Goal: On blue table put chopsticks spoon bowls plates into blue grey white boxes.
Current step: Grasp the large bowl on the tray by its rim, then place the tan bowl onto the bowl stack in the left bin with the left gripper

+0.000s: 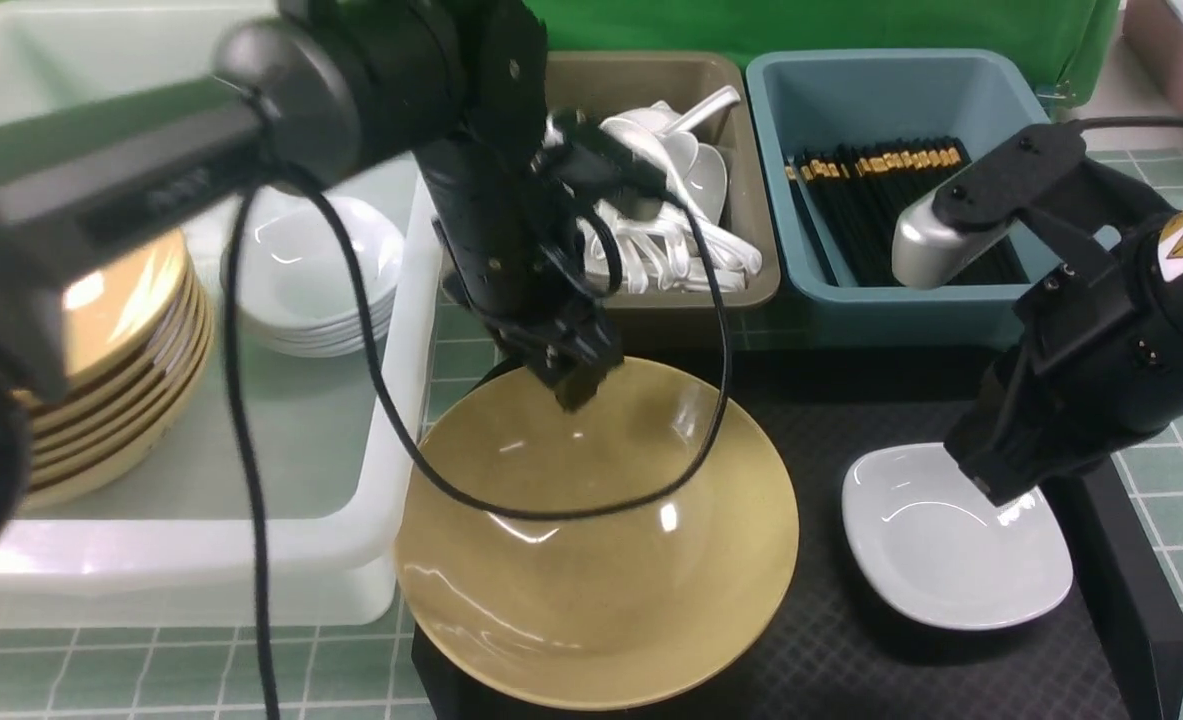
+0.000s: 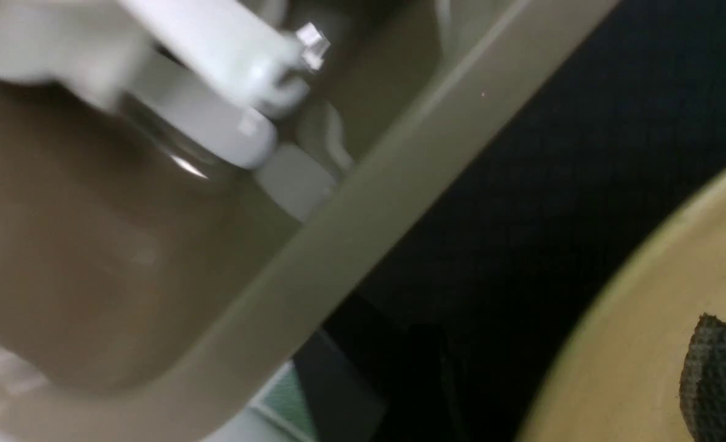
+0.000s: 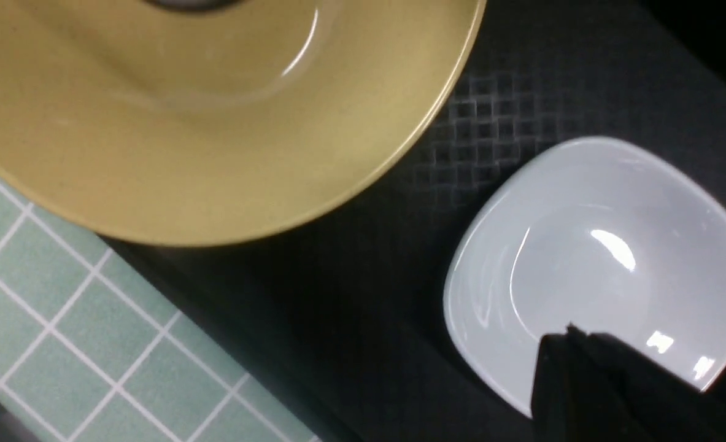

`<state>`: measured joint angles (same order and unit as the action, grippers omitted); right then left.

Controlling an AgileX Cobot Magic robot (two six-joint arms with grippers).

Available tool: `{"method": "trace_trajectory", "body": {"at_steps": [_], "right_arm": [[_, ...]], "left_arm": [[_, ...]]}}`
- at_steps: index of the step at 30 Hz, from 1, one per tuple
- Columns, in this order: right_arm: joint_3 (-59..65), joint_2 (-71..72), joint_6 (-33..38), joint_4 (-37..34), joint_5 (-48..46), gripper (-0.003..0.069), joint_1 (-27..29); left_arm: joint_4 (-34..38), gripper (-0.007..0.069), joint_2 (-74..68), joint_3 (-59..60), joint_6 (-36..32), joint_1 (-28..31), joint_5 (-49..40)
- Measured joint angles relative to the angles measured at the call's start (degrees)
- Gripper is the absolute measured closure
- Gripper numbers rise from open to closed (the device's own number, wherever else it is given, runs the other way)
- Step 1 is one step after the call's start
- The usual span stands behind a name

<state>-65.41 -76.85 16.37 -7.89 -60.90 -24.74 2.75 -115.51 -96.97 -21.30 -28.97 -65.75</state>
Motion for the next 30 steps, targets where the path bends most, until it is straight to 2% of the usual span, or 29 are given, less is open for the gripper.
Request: {"method": "trace_trajectory", "body": {"at_steps": [5,7,13,16,18,24,30], "right_arm": [[0.00,0.00,0.00,0.00,0.37,0.0613,0.00],[0.00,0.00,0.00,0.00,0.75,0.0612,0.00],[0.00,0.00,0.00,0.00,3.73,0.0612,0.00],[-2.23,0.00,0.45,0.00,4.18,0.0612,0.00],[-5.28,0.00,1.27,0.00,3.59,0.0611,0.00],[-15.99,0.00,2.35,-0.06,1.77,0.0610,-0.95],[-25.57,-0.52,4.43,0.00,1.03,0.0610,-7.55]], "left_arm": [[0.33,0.0183,-2.77,0.00,0.77,0.00,-1.95],[0.62,0.0213,-3.20,0.00,1.84,0.00,-2.58],[2.89,0.0442,-3.01,0.00,3.14,0.15,-4.71],[7.65,0.0563,-1.40,0.00,3.32,0.22,-5.62],[9.83,0.0605,0.78,0.00,3.09,0.11,-5.11],[10.12,0.0618,8.80,0.05,1.75,0.29,-4.52],[13.50,0.0618,18.74,0.05,1.39,4.93,-5.61]]}}
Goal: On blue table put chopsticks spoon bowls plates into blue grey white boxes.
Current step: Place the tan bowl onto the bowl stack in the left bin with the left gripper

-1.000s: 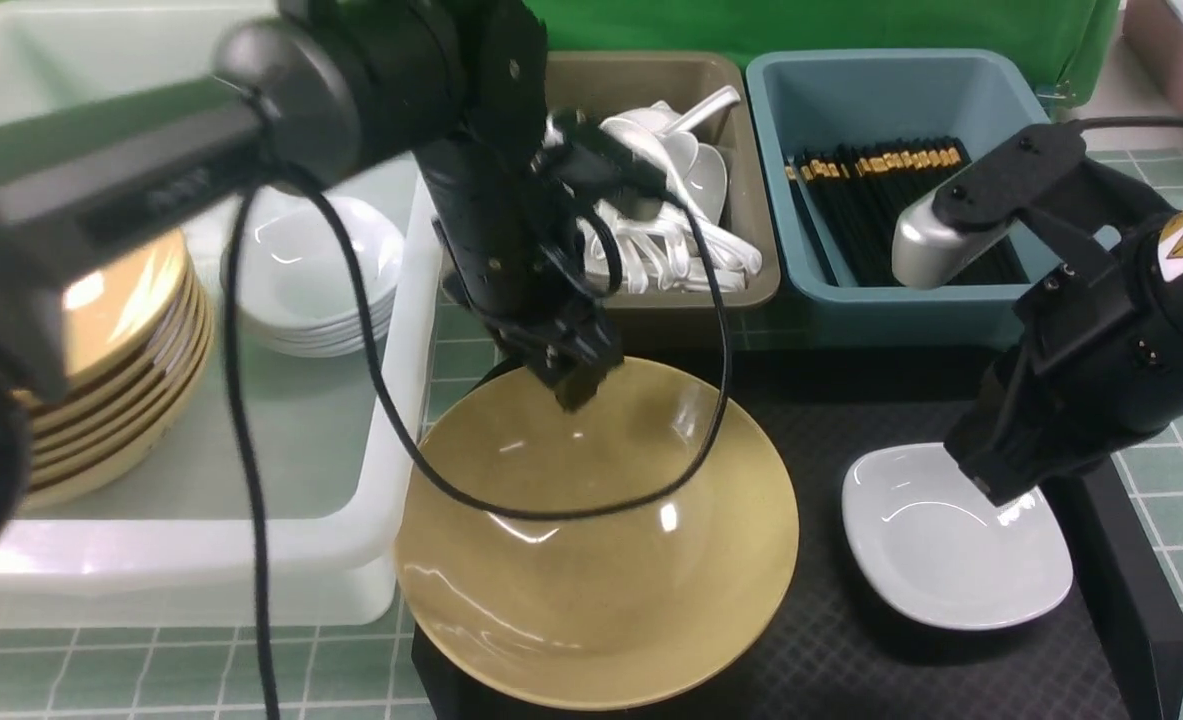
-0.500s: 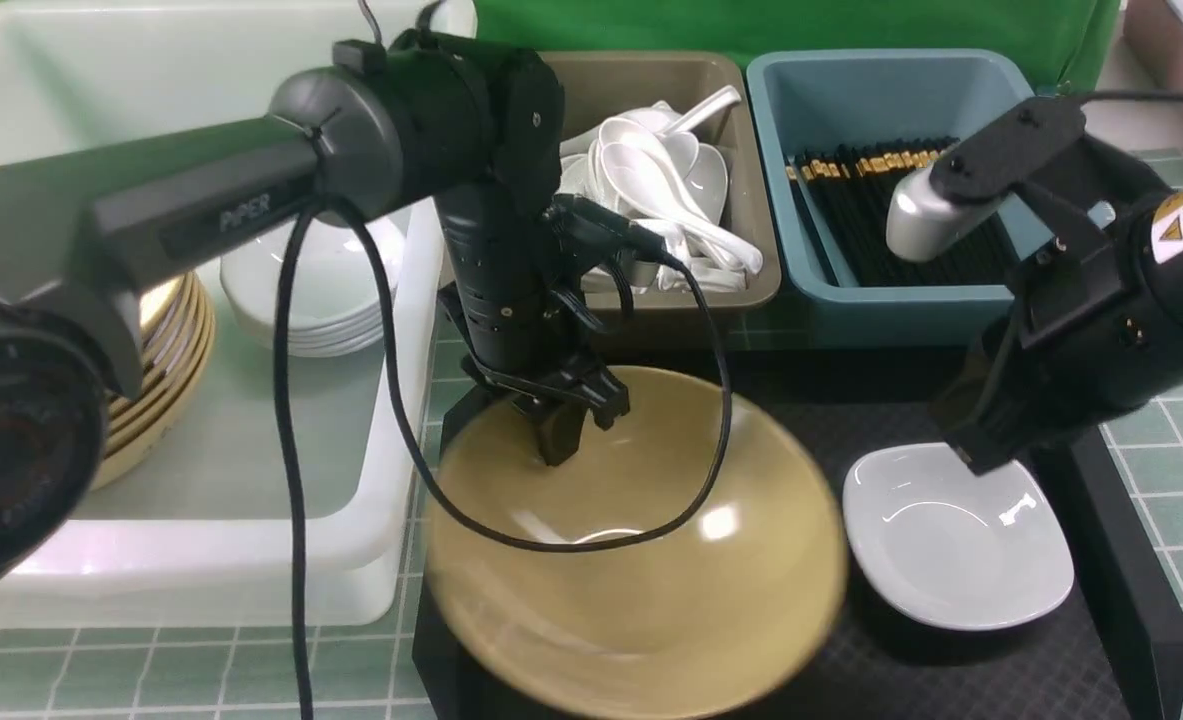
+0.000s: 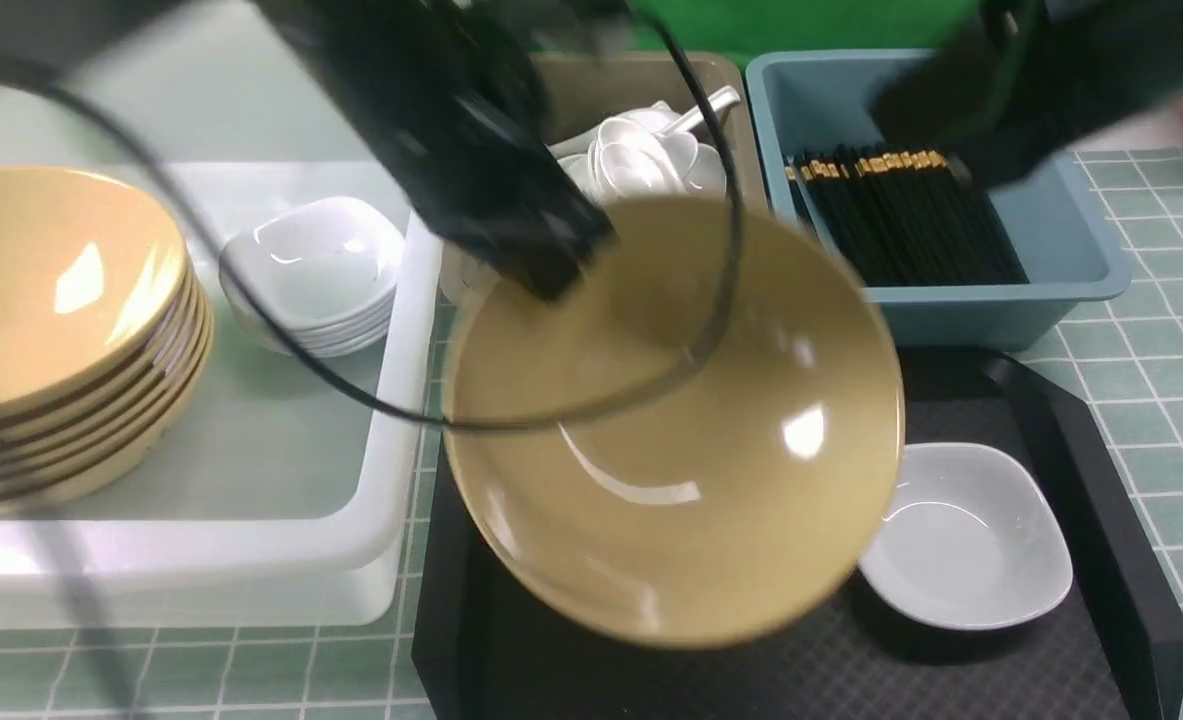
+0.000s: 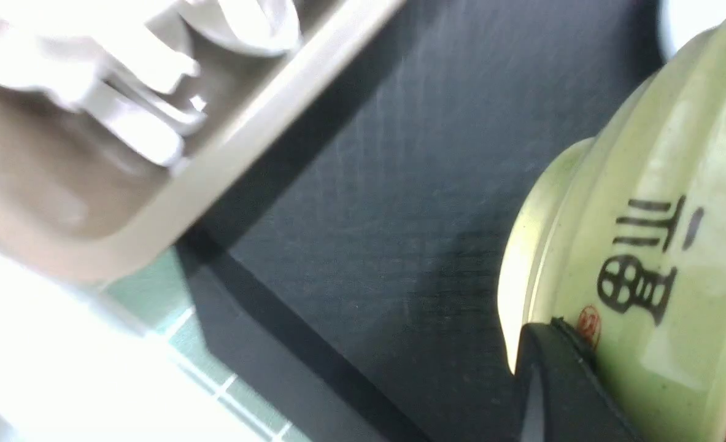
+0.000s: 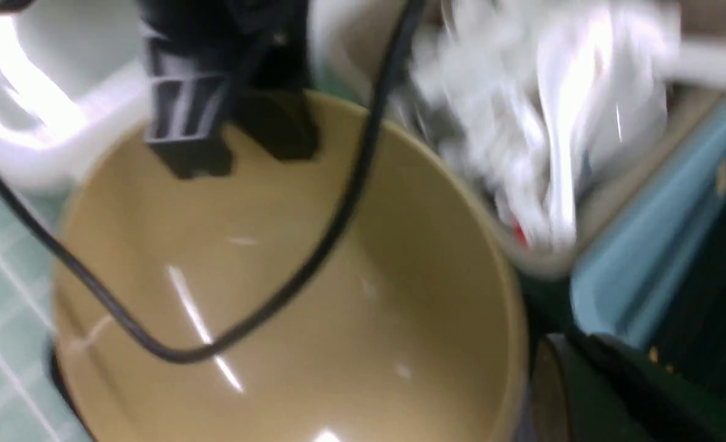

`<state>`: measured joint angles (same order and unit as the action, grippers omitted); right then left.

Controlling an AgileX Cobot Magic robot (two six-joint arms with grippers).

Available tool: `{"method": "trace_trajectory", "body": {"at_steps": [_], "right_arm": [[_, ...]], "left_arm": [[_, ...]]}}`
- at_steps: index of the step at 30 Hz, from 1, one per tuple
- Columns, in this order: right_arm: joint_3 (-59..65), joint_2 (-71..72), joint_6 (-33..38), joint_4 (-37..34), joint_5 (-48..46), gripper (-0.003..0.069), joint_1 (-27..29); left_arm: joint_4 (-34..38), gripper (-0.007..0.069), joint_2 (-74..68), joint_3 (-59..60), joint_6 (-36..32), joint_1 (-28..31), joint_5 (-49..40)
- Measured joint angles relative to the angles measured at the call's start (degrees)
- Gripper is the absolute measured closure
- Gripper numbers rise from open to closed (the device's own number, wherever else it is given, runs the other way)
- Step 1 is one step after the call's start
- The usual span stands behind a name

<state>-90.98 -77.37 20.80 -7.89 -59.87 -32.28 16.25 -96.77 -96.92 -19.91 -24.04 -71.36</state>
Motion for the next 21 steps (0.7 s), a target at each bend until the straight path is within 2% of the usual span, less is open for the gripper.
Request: {"method": "trace_trajectory", "body": {"at_steps": [1,3,4,5,6,7,8,9,11,12,13,15,18,21], "right_arm": [[-3.82,-1.45,0.50,-0.05,-0.11,0.0610,-3.96],[-5.38,-2.57,0.72,-0.13,-0.11,0.0610,-5.58],[-8.48,-4.48,1.12,-0.21,-0.26,0.0610,-8.73],[-9.61,-5.41,1.48,-0.21,-0.33,0.0610,-9.85],[-12.49,-8.03,1.90,-0.25,-0.39,0.0610,-12.55],[-12.85,-8.71,1.90,-0.25,-0.39,0.0610,-12.86],[-15.09,-10.71,1.95,-0.25,-0.51,0.0610,-14.81],[-16.81,-12.93,1.95,-0.32,-0.51,0.0610,-16.19],[-18.56,-14.92,1.95,-0.37,-0.51,0.0610,-17.46],[-20.13,-16.84,1.97,-0.51,-0.81,0.0610,-18.37],[-20.44,-17.04,1.97,-0.51,-0.82,0.0610,-18.54],[-21.47,-18.90,2.20,-0.51,-1.01,0.0610,-18.90],[-21.87,-20.20,2.72,-0.39,-1.49,0.0610,-18.90],[-21.95,-20.33,3.95,-0.39,-2.20,0.0610,-19.01]], "left_arm": [[2.65,0.0618,3.75,0.05,-0.05,4.39,-0.61],[4.21,0.0618,5.85,0.13,-0.07,7.17,-0.81],[6.59,0.0618,8.48,0.72,-0.12,12.98,-0.87],[6.81,0.0618,9.10,0.81,-0.12,13.72,-0.87],[8.93,0.0618,11.31,1.81,-0.28,20.85,-0.87],[9.15,0.0618,11.75,1.92,-0.27,21.73,-0.87],[10.34,0.0618,12.71,2.50,-0.27,26.16,-0.87],[12.39,0.0618,13.67,3.34,-0.27,33.64,-1.08],[14.05,0.0618,13.99,3.94,-0.27,39.38,-1.07],[16.23,0.0618,14.29,4.93,-0.22,47.75,-0.93],[16.75,0.0618,14.29,5.25,-0.22,48.64,-0.87],[18.34,0.0618,14.63,7.02,-0.09,57.64,-0.27],[18.29,0.0618,15.13,10.21,0.46,65.83,0.73],[17.68,0.0618,15.20,12.75,1.27,67.66,2.93]]}}
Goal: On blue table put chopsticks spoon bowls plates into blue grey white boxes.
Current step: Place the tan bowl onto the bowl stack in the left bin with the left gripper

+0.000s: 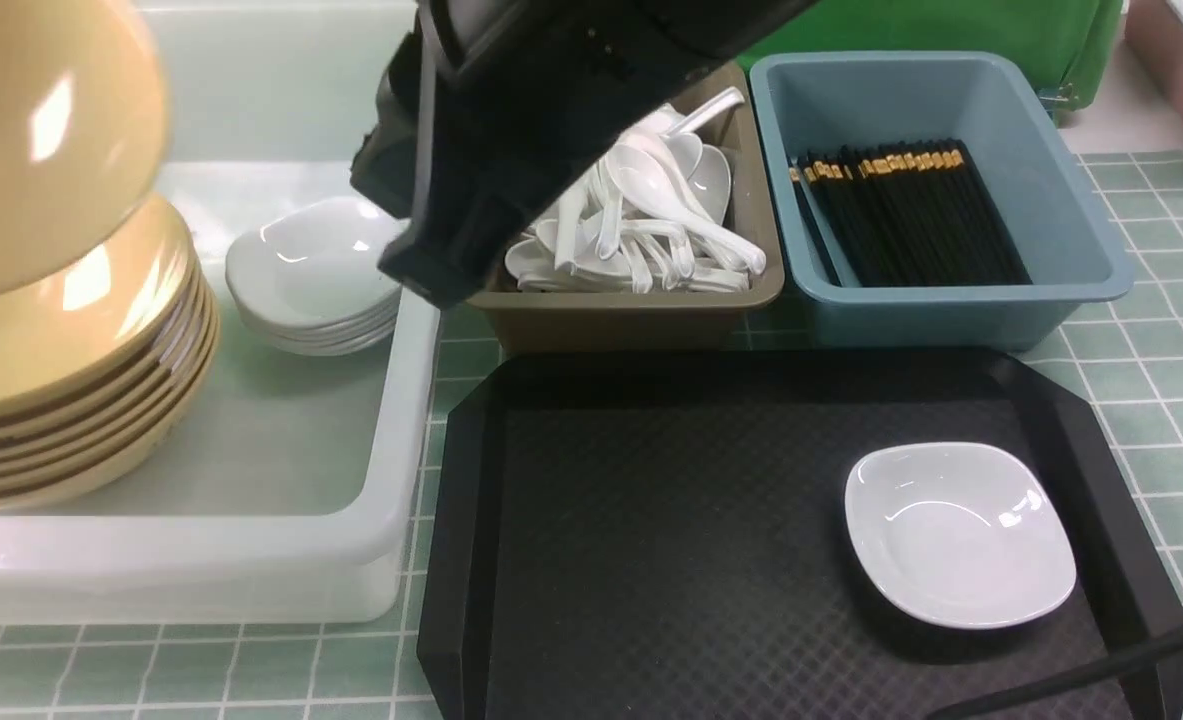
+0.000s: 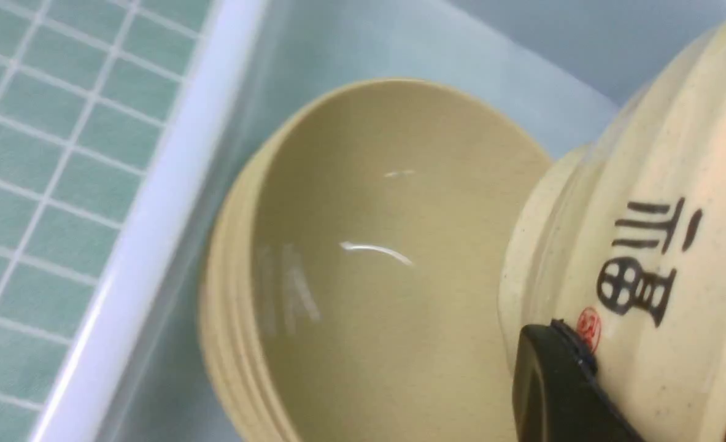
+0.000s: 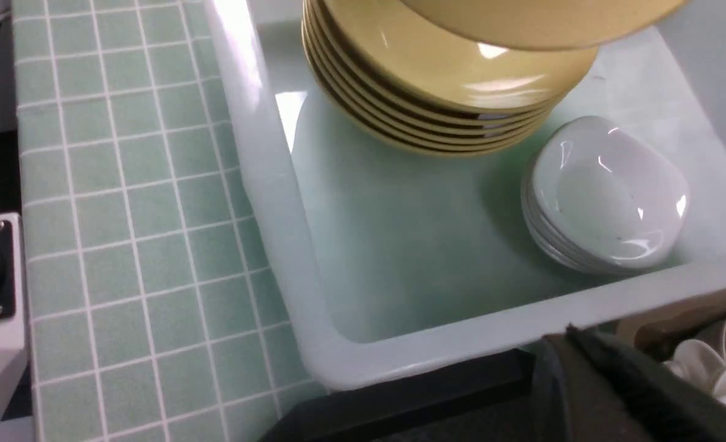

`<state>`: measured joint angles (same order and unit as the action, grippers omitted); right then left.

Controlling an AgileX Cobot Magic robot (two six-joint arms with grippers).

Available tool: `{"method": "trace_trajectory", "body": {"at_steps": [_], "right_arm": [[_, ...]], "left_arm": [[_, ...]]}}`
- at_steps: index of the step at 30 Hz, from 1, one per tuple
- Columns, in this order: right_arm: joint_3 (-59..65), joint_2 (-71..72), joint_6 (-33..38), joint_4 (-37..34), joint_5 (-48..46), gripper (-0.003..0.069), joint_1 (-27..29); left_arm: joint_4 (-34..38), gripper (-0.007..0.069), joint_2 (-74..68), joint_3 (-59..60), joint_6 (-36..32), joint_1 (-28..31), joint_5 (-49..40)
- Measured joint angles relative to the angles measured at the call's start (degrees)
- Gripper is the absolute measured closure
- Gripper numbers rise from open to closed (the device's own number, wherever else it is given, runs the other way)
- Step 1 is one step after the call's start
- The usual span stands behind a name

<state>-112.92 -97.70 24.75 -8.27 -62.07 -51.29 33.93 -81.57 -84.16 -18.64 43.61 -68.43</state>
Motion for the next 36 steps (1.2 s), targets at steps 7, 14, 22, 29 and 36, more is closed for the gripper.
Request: {"method": "trace_trajectory", "body": {"at_steps": [7,14,22,29,36], "right_arm": [[-0.06,0.00,1.19,0.58,-2.34,0.0610,-0.17],[-0.06,0.00,1.19,0.58,-3.85,0.0610,0.20],[-0.06,0.00,1.31,0.91,-6.53,0.0610,0.61],[-0.06,0.18,1.02,2.27,-9.49,0.0610,4.54],[-0.06,1.25,-2.46,3.66,-10.14,0.0610,10.10]], "left_arm": [[-3.99,0.0615,-3.64,5.75,0.42,-3.61,4.09],[-14.33,0.0499,-7.89,5.90,1.70,-7.38,6.43],[-14.00,0.0184,-7.96,5.50,4.20,-7.98,7.63],[-15.92,0.0017,-7.01,-5.21,8.56,-8.08,0.99],[-10.67,0.0048,-3.68,-13.31,9.16,-22.57,-2.29]]}}
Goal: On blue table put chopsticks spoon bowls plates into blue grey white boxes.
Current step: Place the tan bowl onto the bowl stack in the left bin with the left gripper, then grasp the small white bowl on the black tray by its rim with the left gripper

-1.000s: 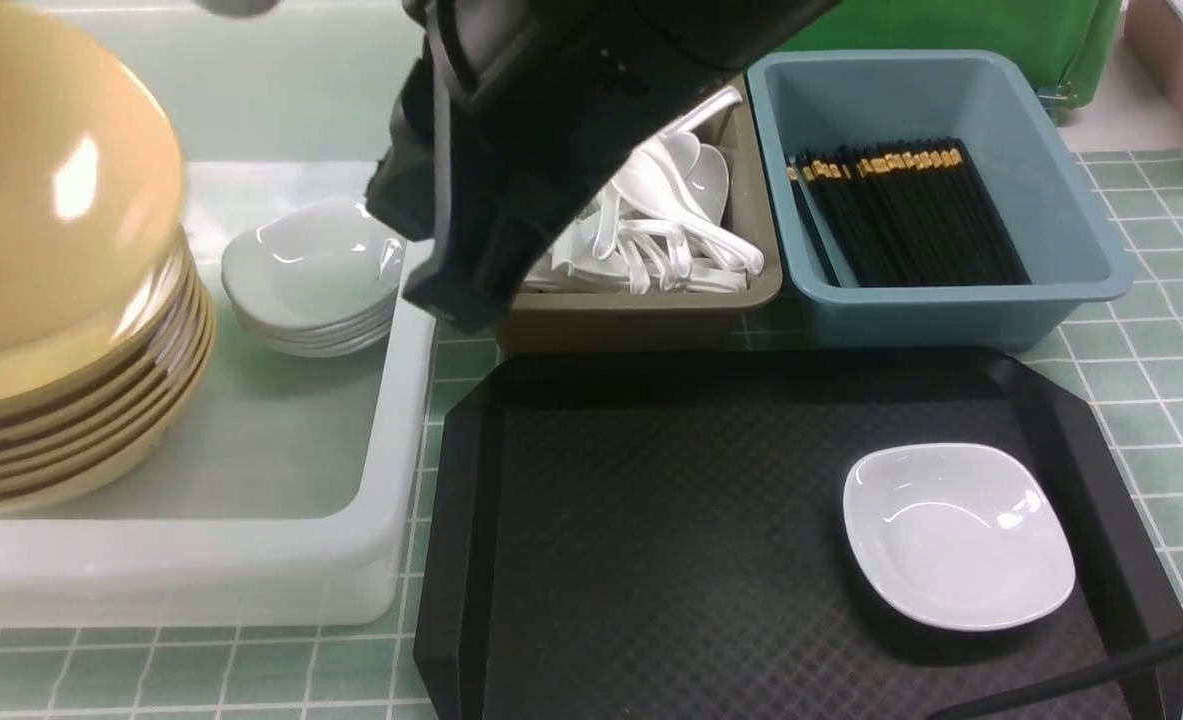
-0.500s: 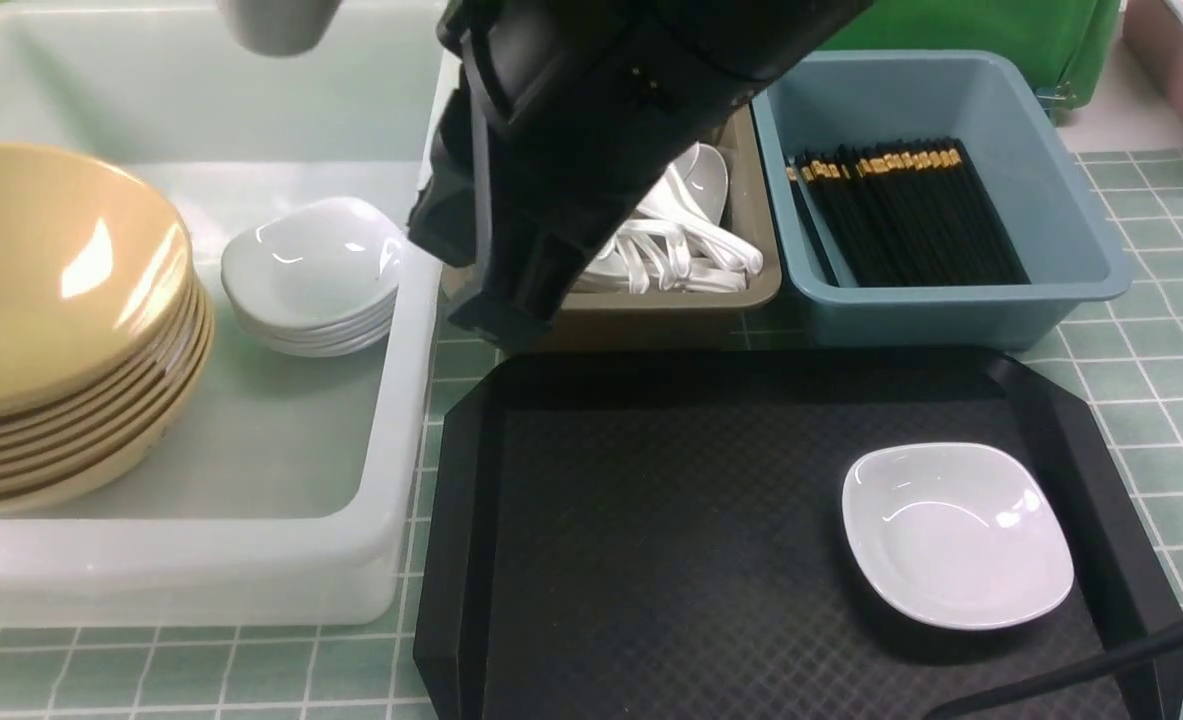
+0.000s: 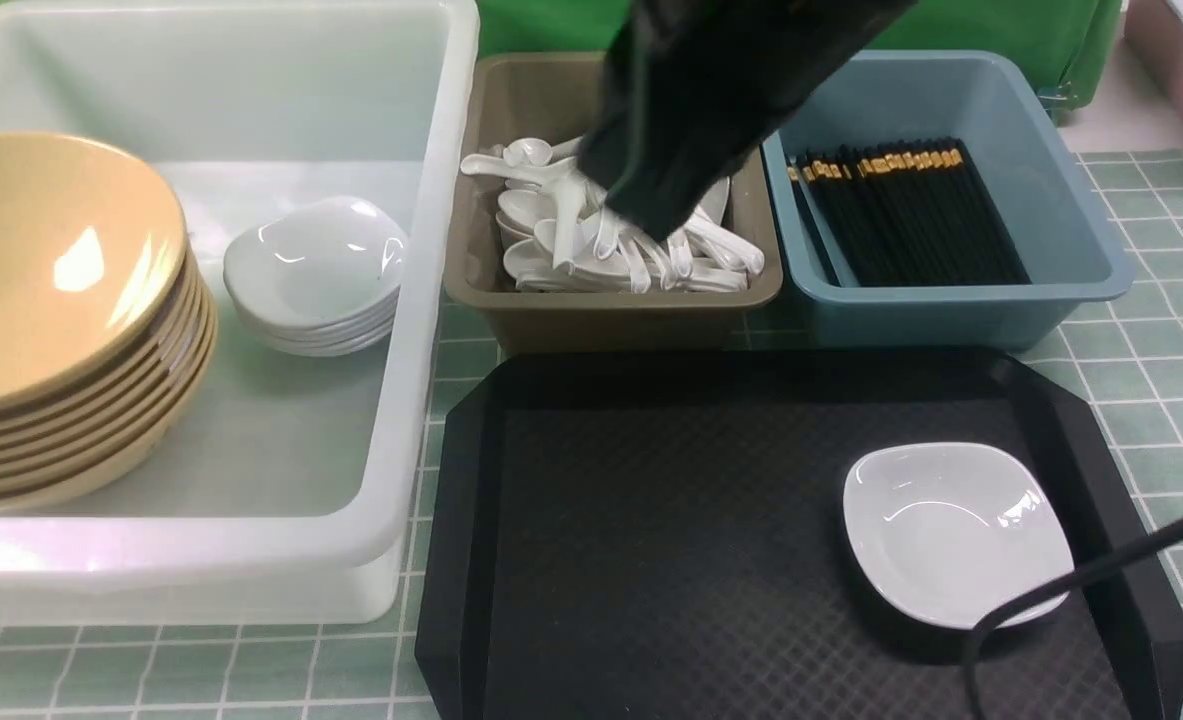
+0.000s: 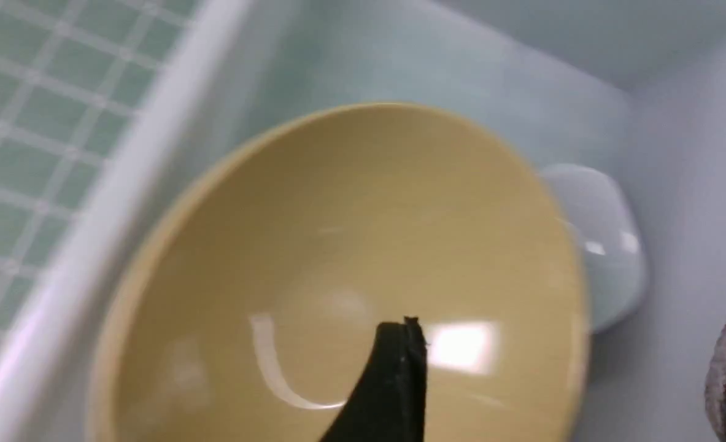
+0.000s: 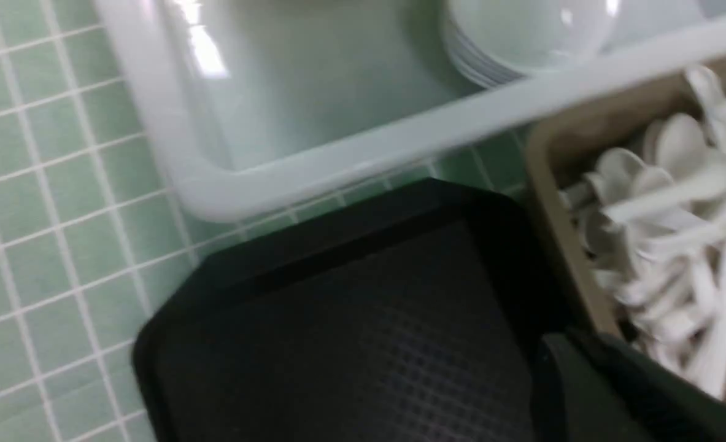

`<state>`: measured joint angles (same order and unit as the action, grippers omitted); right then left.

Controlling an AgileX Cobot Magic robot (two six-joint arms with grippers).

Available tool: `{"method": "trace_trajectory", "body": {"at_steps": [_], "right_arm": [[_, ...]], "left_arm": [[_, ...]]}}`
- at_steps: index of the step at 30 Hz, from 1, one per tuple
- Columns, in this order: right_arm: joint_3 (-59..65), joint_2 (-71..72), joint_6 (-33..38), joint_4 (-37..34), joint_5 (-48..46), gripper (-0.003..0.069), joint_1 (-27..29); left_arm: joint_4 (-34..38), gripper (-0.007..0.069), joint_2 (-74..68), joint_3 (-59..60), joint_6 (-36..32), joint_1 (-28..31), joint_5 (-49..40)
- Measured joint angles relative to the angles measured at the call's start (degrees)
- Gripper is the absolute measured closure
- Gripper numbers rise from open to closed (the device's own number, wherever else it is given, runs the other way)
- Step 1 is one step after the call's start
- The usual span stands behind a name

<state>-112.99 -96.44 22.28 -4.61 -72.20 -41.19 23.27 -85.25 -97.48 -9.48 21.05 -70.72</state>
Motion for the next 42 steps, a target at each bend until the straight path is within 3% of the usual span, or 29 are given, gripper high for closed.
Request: {"method": "trace_trajectory", "body": {"at_steps": [5,7,8,9,12,18,23,29,33,35,36,37,38,40,42], "right_arm": [[4.24,4.69,-4.25,3.52,0.11,0.0610,3.47],[7.03,6.80,-5.24,4.61,0.11,0.0610,4.15],[12.15,10.40,-6.92,5.99,0.11,0.0610,5.12],[13.40,11.27,-7.35,6.28,0.11,0.0610,5.28],[25.45,19.44,-11.15,9.42,0.11,0.0610,6.97],[43.03,32.32,-17.28,14.09,0.07,0.0610,10.24],[51.51,40.11,-18.97,15.20,0.07,0.0610,12.28],[55.22,45.11,-19.14,15.20,0.07,0.0610,12.68],[55.48,45.68,-19.14,15.26,0.12,0.0610,12.68],[55.48,45.68,-19.14,15.26,0.58,0.0610,12.75],[55.48,45.68,-19.20,15.20,1.48,0.0610,12.75],[55.48,45.63,-19.20,15.20,1.64,0.0610,12.79],[55.48,45.58,-19.20,15.20,2.40,0.0610,12.79],[55.48,45.18,-19.27,15.15,3.48,0.0610,12.79],[55.48,44.93,-19.27,14.90,4.43,0.0610,12.86]], "left_arm": [[-0.58,0.0083,-3.38,0.57,-3.36,-24.45,-0.41],[-1.41,0.0083,-5.23,0.76,-4.09,-29.84,-0.41],[-2.93,0.0083,-8.67,0.97,-4.68,-36.79,0.30],[-3.06,0.0083,-9.49,0.97,-4.74,-37.50,0.59],[-3.96,0.0083,-16.94,1.19,-4.85,-48.11,4.84],[-4.54,0.0083,-30.58,-1.62,-5.33,-60.39,13.91],[-4.95,0.0083,-39.82,-10.55,-4.43,-64.81,17.14],[-6.69,0.0083,-48.82,-19.38,-1.86,-65.70,16.85],[-6.56,0.0134,-51.99,-22.40,0.30,-65.70,14.95],[-5.04,0.0202,-52.54,-23.45,0.56,-65.64,13.09],[-4.53,0.0291,-52.79,-23.73,0.33,-65.70,11.95],[-4.52,0.0304,-52.79,-23.81,0.32,-65.70,11.80],[-4.28,0.0415,-52.79,-24.00,-0.49,-65.70,9.71],[-3.92,0.0534,-52.70,-24.80,-2.02,-65.63,6.90],[-3.52,0.0571,-51.97,-25.88,-3.09,-65.40,4.63]]}}
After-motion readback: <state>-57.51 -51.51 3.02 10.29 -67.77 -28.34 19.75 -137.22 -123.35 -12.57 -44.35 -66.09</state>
